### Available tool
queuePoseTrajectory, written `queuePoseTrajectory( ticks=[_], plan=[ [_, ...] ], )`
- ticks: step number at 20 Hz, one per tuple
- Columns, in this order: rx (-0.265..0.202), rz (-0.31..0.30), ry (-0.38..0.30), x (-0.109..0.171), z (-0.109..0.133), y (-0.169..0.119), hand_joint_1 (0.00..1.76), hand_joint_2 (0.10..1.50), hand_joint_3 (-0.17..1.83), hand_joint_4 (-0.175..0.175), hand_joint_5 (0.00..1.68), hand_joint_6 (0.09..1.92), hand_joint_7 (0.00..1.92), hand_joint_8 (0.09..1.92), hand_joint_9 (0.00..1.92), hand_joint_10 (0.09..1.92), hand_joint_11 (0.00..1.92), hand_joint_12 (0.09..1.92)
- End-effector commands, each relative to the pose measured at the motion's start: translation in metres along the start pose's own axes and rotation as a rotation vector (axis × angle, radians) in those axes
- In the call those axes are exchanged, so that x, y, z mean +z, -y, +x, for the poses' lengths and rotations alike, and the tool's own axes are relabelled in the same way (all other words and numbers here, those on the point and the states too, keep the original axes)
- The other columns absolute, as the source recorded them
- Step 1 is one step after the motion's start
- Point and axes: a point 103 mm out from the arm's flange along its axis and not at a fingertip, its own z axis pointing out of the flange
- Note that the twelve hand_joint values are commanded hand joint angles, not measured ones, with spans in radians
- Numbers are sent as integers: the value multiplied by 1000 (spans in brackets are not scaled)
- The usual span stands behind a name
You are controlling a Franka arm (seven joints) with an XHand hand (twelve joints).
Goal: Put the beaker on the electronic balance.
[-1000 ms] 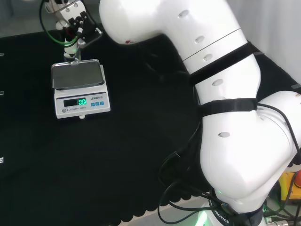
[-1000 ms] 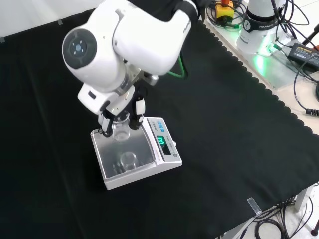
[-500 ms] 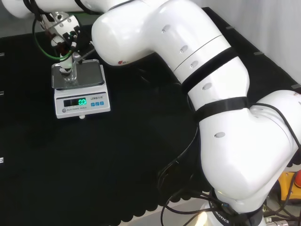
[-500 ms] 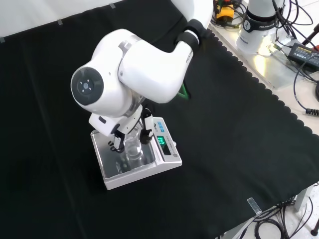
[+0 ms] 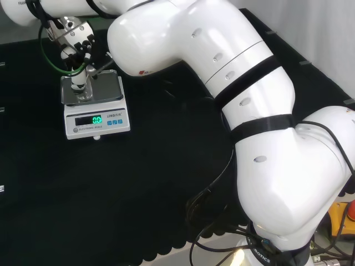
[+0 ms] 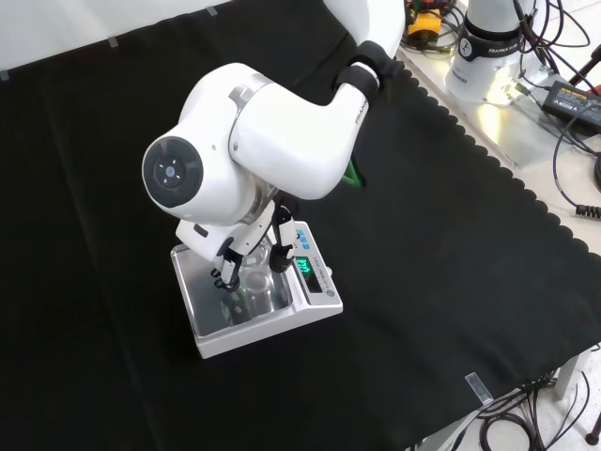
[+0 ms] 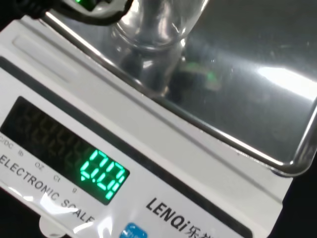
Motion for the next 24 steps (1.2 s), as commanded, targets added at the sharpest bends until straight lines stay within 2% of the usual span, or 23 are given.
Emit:
queuePoseTrajectory(
  ticks=[1, 5, 11, 16, 24],
  plan=[
    [12, -7, 19, 3, -4, 7, 843, 730, 568, -81, 644, 361, 828, 460, 1260, 87, 962, 1048],
    [27, -26, 28, -5, -6, 11, 774, 699, 564, -70, 500, 206, 614, 558, 1041, 87, 690, 1215],
    [43, -69, 42, -29, -13, 24, 680, 660, 488, -74, 399, 87, 343, 633, 853, 87, 542, 1291],
    [53, -94, 6, -47, -26, 40, 622, 645, 439, -72, 365, 87, 283, 650, 815, 87, 517, 1303],
    [99, -160, -73, -68, -50, 69, 539, 652, 367, -70, 360, 87, 270, 670, 809, 87, 508, 1315]
  ],
)
